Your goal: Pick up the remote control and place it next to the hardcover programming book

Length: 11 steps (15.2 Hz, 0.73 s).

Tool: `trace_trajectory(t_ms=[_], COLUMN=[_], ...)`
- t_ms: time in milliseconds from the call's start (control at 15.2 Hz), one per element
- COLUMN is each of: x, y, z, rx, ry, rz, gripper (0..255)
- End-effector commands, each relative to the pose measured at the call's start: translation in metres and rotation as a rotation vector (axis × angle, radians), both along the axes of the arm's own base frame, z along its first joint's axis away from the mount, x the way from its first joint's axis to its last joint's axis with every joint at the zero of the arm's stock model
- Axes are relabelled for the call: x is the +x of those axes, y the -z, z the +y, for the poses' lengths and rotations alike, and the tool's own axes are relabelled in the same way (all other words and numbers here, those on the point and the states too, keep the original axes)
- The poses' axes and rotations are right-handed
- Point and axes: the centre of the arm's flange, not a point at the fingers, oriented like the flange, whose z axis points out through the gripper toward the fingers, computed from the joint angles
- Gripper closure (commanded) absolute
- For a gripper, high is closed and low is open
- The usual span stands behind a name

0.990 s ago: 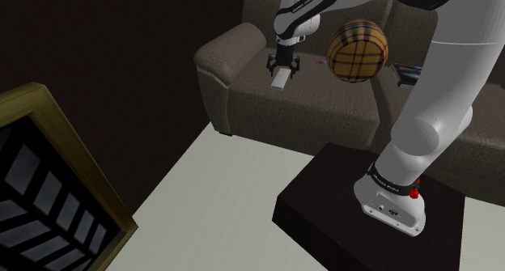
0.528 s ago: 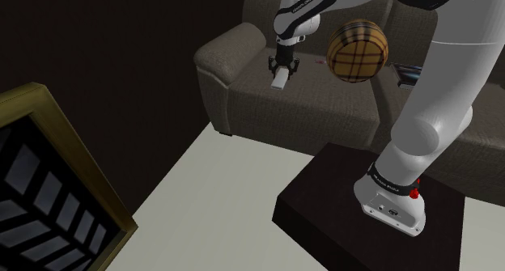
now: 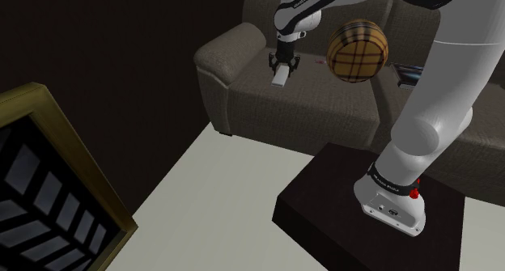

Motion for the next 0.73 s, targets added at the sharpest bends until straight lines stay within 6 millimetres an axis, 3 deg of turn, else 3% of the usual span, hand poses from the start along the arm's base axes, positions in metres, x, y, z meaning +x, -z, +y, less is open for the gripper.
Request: trace_trajectory(t_ms=[0,660], x=[0.000,0.000], y=[-0.011,-0.064], z=[0.000,0.000], rx=[0.000,0.000], ry=[0.000,0.000], rz=[0.000,0.000], gripper=[255,255])
